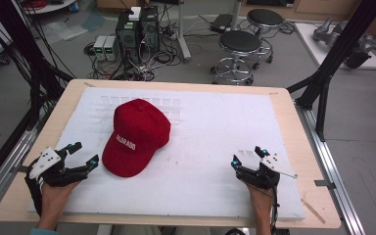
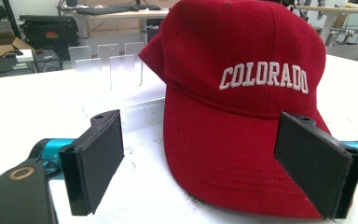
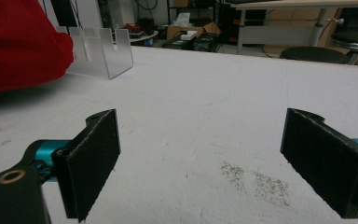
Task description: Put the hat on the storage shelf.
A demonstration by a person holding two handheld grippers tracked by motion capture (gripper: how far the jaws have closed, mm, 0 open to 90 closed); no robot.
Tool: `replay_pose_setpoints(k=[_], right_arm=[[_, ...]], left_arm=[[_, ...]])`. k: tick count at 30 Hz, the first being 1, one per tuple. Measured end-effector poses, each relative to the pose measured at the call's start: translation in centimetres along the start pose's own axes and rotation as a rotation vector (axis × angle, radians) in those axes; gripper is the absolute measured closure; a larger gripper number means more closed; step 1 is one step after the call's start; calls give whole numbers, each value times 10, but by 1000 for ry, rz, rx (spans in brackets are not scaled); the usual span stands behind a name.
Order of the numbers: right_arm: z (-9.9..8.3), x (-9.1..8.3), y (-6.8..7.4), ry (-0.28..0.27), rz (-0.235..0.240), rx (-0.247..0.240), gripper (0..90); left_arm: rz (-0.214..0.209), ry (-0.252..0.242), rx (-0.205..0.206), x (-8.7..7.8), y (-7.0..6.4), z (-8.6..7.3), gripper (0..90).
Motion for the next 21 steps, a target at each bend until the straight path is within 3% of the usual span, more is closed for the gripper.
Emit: replay_pose_setpoints(k=[21], right_arm=[[0, 0, 1, 0, 11, -9, 108]], left_arm=[[27, 20, -21, 2, 2, 0, 159]])
Point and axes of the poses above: each handheld gripper's, and its own axes: x roughly forward along the jaws, z roughly out of its top, y roughly to its left, the point moved 5 cm from there along x, roughly forward along the jaws, and after that the axes turned 3 degrees about z, right-handed, at the moved point
